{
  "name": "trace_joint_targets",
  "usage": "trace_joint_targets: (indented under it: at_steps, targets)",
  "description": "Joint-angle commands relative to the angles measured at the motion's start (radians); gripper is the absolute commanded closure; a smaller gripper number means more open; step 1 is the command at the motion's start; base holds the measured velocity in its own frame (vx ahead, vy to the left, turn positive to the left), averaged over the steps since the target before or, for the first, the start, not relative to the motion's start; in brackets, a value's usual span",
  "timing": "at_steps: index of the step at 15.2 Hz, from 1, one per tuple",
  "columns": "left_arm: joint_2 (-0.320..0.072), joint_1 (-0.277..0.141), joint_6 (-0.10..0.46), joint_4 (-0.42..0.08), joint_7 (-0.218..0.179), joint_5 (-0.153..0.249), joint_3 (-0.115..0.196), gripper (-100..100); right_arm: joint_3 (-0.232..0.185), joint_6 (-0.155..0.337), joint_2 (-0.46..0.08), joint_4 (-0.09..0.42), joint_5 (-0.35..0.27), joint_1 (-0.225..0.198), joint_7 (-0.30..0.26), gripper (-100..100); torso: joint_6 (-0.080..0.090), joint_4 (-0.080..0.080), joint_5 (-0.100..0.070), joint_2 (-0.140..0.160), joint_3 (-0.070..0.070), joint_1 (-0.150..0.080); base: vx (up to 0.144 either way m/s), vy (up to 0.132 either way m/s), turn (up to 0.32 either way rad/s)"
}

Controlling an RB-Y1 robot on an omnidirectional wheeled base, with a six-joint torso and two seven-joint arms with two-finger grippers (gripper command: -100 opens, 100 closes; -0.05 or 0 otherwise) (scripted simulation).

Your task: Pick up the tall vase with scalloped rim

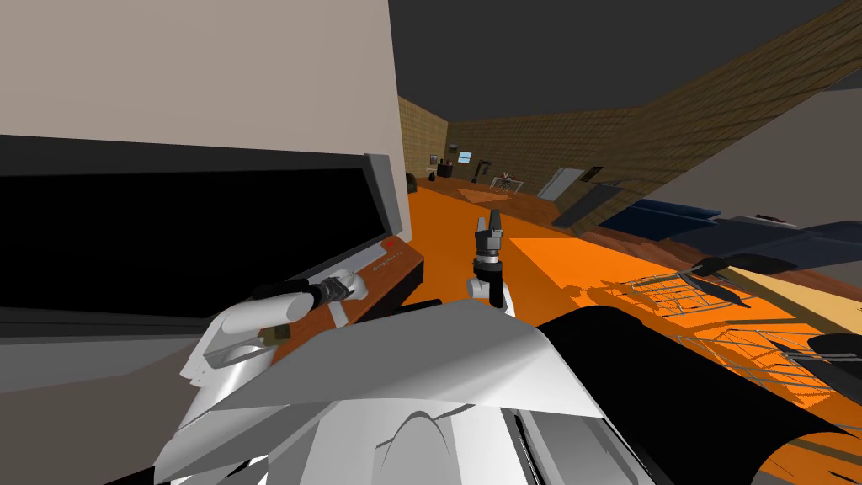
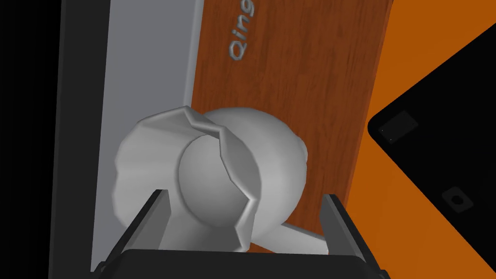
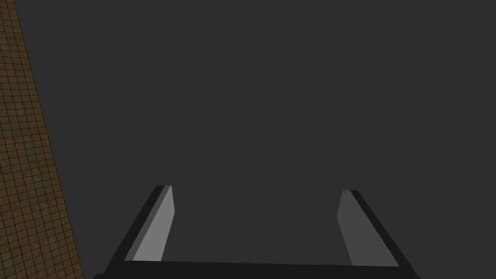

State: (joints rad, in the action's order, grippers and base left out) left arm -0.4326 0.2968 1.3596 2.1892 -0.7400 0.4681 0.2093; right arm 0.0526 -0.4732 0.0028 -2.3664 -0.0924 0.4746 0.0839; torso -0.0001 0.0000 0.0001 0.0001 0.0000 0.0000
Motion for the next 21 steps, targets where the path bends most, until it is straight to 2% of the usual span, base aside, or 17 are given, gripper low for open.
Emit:
trace_joint_targets:
  at_steps: [1,3,4,5,9,10,11,12,16,17,20,21]
  targets:
    - [0.000,-0.003,0.036,-0.001,-0.014,0.011,0.006,-100,0.000,0.000,0.000,0.000,0.000,0.000,0.000,0,0.000,0.000,0.000,0.000,0.000,0.000,0.000,0.000,0.000]
    - [0.000,-0.005,0.060,-0.002,-0.024,0.019,0.010,-100,0.000,0.000,0.000,0.000,0.000,0.000,0.000,0,0.000,0.000,0.000,0.000,0.000,0.000,0.000,0.000,0.000]
    - [-0.001,-0.009,0.044,-0.005,-0.018,0.013,0.007,-100,0.000,0.000,0.000,0.000,0.000,0.000,0.000,0,0.000,0.000,0.000,0.000,0.000,0.000,0.000,0.000,0.000]
    - [0.005,-0.015,0.028,-0.034,-0.009,0.008,0.004,-100,0.000,0.000,0.000,0.000,0.000,0.000,0.000,0,0.000,0.000,0.000,0.000,0.000,0.000,0.000,0.000,0.000]
    - [0.018,-0.027,-0.013,-0.090,0.013,-0.004,-0.003,-100,0.000,0.000,0.000,0.000,0.000,0.000,0.000,0,0.000,0.000,0.000,-0.001,0.000,0.000,0.003,-0.003,-0.005]
    - [0.020,-0.029,-0.020,-0.099,0.017,-0.006,-0.004,-100,0.000,0.000,0.000,0.000,0.000,0.000,0.000,0,0.000,0.000,0.000,-0.001,0.000,-0.001,0.005,-0.007,-0.008]
    - [0.015,-0.025,-0.007,-0.084,0.011,-0.001,-0.001,-100,0.000,0.000,0.000,0.000,0.000,0.000,0.000,0,0.000,0.000,0.000,-0.001,0.000,-0.001,0.000,0.000,0.000]
    - [0.016,-0.026,-0.010,-0.086,0.012,-0.002,-0.002,100,0.000,0.000,0.000,0.000,0.000,0.000,0.000,0,0.000,0.000,0.000,0.000,0.000,0.000,0.000,0.000,0.000]
    - [0.015,-0.027,-0.010,-0.085,0.012,-0.002,0.000,100,0.000,0.000,0.000,0.000,0.000,0.000,0.000,0,0.000,-0.001,0.001,0.000,0.000,0.000,0.000,0.000,0.000]
    - [0.009,-0.019,0.015,-0.053,-0.001,0.004,0.001,100,0.000,0.000,0.000,0.000,0.000,0.000,0.000,0,0.000,-0.001,0.001,0.000,-0.001,0.000,0.000,0.000,0.000]
    - [-0.001,-0.009,0.049,-0.006,-0.019,0.014,0.007,100,0.000,0.000,0.000,0.000,0.000,0.000,0.000,0,0.000,0.000,0.000,0.000,0.000,-0.001,-0.001,0.004,0.006]
    - [0.004,-0.013,0.034,-0.025,-0.011,0.010,0.004,100,0.000,0.000,0.000,0.000,0.000,0.000,0.000,0,0.000,0.001,0.000,0.001,0.001,-0.001,0.000,0.000,0.000]
